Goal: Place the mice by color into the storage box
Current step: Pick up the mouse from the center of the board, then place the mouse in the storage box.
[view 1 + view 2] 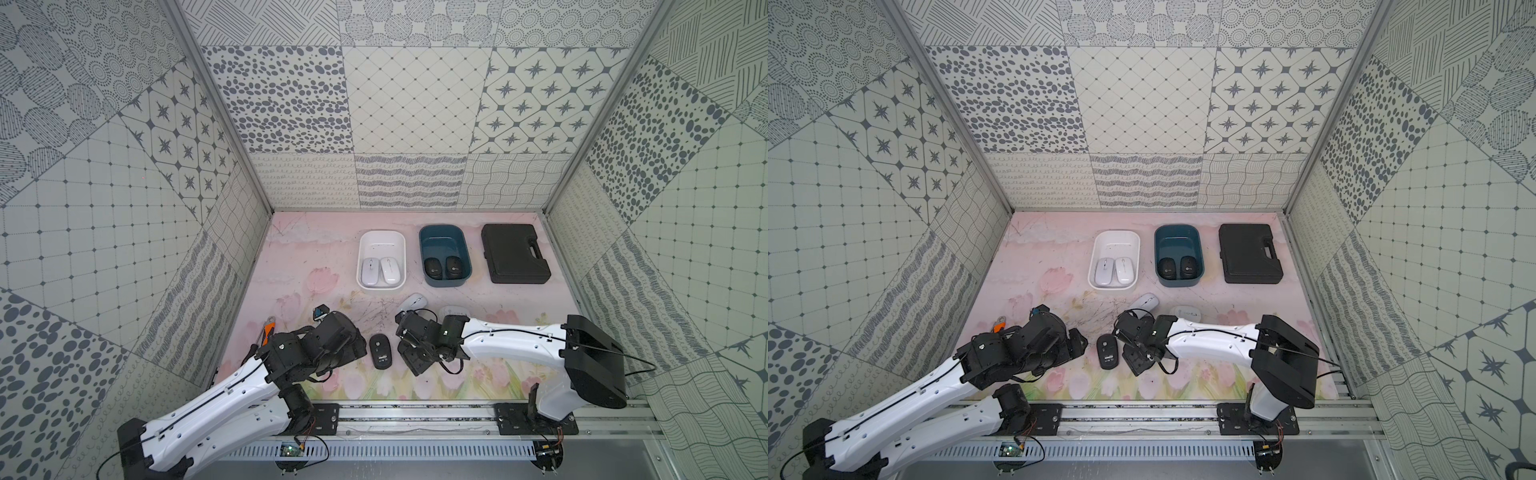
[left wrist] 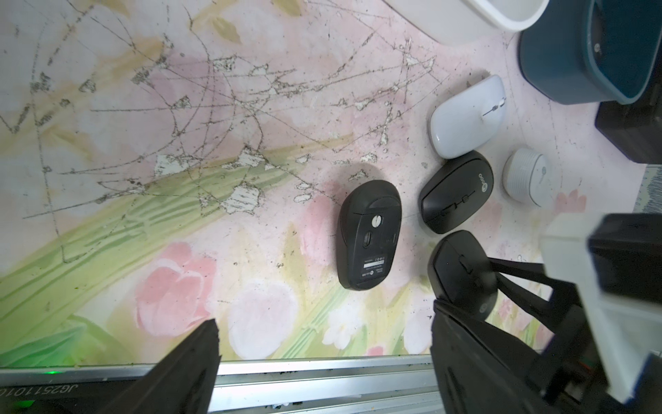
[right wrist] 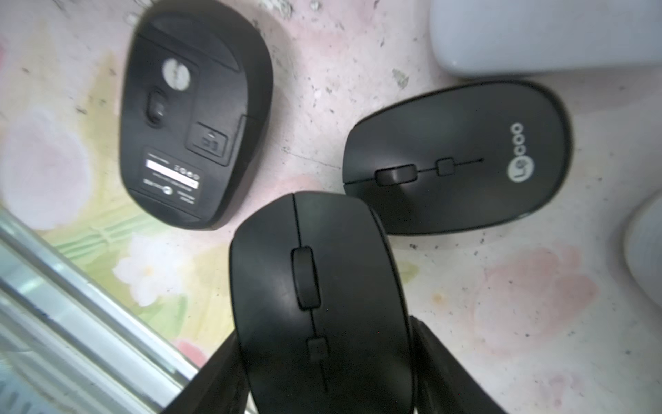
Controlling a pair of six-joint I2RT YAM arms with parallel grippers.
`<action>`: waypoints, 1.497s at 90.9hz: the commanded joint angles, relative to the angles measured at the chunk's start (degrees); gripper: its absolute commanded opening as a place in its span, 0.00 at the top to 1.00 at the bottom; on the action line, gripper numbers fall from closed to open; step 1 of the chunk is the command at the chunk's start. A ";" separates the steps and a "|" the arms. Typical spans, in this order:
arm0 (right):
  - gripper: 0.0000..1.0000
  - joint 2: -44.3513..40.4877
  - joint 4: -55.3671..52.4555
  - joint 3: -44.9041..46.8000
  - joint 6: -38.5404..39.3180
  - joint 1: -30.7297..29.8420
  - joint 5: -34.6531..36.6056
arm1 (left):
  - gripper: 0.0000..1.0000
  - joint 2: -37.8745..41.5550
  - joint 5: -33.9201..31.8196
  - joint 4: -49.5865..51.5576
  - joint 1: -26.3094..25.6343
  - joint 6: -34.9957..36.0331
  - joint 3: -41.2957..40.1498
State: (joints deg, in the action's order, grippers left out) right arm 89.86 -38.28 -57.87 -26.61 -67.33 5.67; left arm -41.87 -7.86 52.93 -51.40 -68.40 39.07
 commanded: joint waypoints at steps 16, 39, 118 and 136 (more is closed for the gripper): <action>0.34 -6.85 -4.70 -6.76 -3.63 4.62 0.57 | 0.04 -0.01 -0.85 0.37 0.51 2.15 -0.38; 0.33 -6.86 -6.65 -15.77 -2.03 17.95 0.49 | 0.04 -0.21 0.55 -3.00 0.51 4.13 -1.10; 0.33 37.95 -10.91 -58.88 4.17 45.76 1.12 | 0.04 -5.39 3.36 -7.55 0.50 7.02 -0.13; 0.33 43.99 -12.81 -65.31 4.98 46.32 2.53 | 0.05 -5.34 3.98 -7.63 0.46 6.87 -0.22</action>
State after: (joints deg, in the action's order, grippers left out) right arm 131.28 -49.65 -119.39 -22.90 -21.23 6.79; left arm -47.11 -4.86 46.72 -51.40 -62.83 38.57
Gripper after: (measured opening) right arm 0.670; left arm 0.957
